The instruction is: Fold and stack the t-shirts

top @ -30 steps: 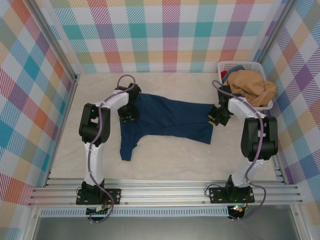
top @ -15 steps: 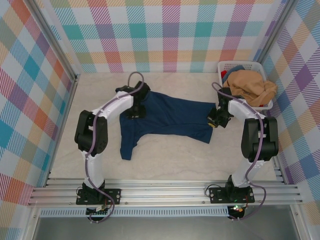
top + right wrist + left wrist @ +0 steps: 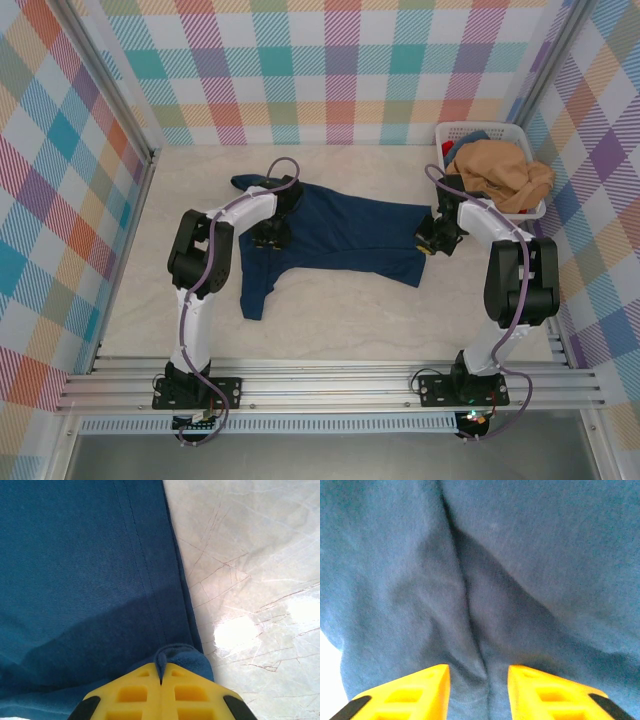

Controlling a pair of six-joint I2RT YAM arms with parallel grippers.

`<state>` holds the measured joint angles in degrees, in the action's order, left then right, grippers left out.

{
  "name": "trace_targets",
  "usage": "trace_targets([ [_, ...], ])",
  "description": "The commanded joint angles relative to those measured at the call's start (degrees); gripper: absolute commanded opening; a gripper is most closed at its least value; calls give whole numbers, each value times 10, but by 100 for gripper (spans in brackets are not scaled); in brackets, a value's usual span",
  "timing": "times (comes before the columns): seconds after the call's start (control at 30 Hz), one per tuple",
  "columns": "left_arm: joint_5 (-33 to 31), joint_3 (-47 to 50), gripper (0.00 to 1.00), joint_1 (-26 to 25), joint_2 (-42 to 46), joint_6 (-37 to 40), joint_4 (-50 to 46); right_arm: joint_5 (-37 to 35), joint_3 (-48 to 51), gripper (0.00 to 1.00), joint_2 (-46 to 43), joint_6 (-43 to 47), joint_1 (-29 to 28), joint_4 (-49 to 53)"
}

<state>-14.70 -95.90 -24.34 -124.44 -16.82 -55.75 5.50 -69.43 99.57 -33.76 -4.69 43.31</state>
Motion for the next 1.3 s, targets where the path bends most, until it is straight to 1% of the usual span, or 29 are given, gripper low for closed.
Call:
trace_targets([
  [0.0, -17, -14, 32, 6, -9, 18, -16, 7, 3, 0, -13, 3, 2, 8],
  [0.33, -32, 25, 22, 10, 26, 37, -5, -3, -7, 0, 1, 3, 2, 10],
  [0.47, -25, 35, 20, 13, 32, 38, -3, -7, -14, 0, 3, 3, 3, 12],
  [0.63, -24, 38, 20, 15, 60, 39, 0, -11, -23, 0, 11, 4, 2, 18],
  [0.8, -16, 43, 11, 29, 69, 40, 0, -13, -25, 0, 15, 4, 3, 17],
  [0.97, -1, 42, 0, 40, 76, 42, 1, -8, -26, 0, 15, 3, 2, 13],
  [1.13, -17, 52, 0, 48, 100, 30, -6, -7, -27, 0, 6, 3, 2, 11],
  [1.27, -57, 92, 0, 80, 122, 4, -21, -9, -17, 0, -5, 3, 0, 17],
])
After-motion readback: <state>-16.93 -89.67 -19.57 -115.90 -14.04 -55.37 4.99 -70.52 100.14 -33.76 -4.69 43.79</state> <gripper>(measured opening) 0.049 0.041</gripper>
